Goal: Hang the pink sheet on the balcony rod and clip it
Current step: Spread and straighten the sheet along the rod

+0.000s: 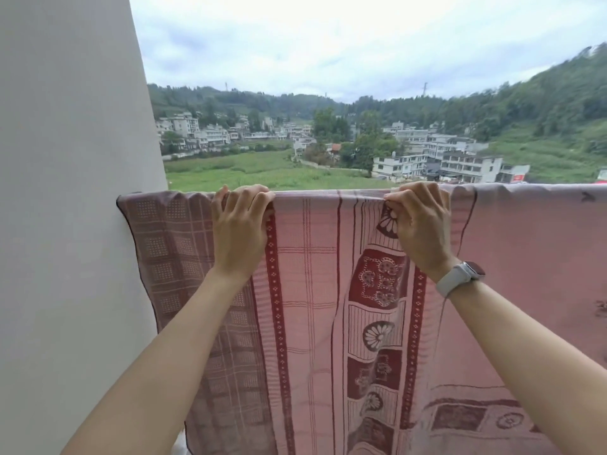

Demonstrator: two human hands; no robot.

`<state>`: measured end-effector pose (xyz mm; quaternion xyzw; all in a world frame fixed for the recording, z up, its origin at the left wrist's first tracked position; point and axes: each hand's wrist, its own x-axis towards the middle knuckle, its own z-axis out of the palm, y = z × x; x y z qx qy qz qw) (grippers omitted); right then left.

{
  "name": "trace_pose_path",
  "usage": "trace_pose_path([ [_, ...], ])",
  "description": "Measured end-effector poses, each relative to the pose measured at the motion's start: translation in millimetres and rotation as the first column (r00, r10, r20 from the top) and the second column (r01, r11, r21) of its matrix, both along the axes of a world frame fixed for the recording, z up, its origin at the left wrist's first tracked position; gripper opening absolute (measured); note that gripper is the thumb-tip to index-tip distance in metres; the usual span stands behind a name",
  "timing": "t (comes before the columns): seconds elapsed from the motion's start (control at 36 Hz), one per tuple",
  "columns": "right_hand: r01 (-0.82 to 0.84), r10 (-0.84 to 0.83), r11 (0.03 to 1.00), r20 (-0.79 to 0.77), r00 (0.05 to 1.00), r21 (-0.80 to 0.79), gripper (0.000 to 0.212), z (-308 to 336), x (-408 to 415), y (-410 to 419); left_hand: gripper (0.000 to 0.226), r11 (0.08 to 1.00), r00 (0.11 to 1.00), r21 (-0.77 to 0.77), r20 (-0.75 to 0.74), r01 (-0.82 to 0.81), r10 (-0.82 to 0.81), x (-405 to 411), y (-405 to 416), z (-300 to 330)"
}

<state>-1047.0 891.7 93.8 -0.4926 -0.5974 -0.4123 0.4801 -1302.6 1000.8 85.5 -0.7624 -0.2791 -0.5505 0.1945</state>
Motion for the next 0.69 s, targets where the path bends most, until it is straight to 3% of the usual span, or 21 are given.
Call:
trace_pose_path([
  [0.17,0.013,-0.009,0.997,0.055,0.998,-0.08,0.004,-24.6,-5.6,-13.2,0.012,0.999,0.999,-0.042,0.03,-0.016,0.017,-7.4,-8.2,-3.3],
  [0.33,-0.032,0.049,0.986,0.099,0.994,-0.166,0.019,-18.4,5.4,-23.8,0.023,0.993,0.997,-0.087,0.006,-0.074,0.074,2.5,-23.5,2.9],
  [0.47,0.147,-0.146,0.989,0.012,0.989,-0.036,0.033,-11.4,44.2,-37.3,0.03,0.998,0.997,-0.04,-0.074,-0.041,0.038,39.0,-32.7,19.3],
  [0.58,0.309,-0.322,0.944,-0.124,0.938,-0.114,0.037,-1.7,83.9,-53.1,0.036,0.996,0.976,-0.071,-0.207,0.053,-0.066,87.1,-45.9,32.5],
  [0.69,0.337,-0.355,0.919,-0.054,0.933,-0.206,0.028,5.0,120.7,-69.1,0.042,0.99,0.937,-0.108,-0.328,0.089,-0.12,132.6,-62.1,33.7],
])
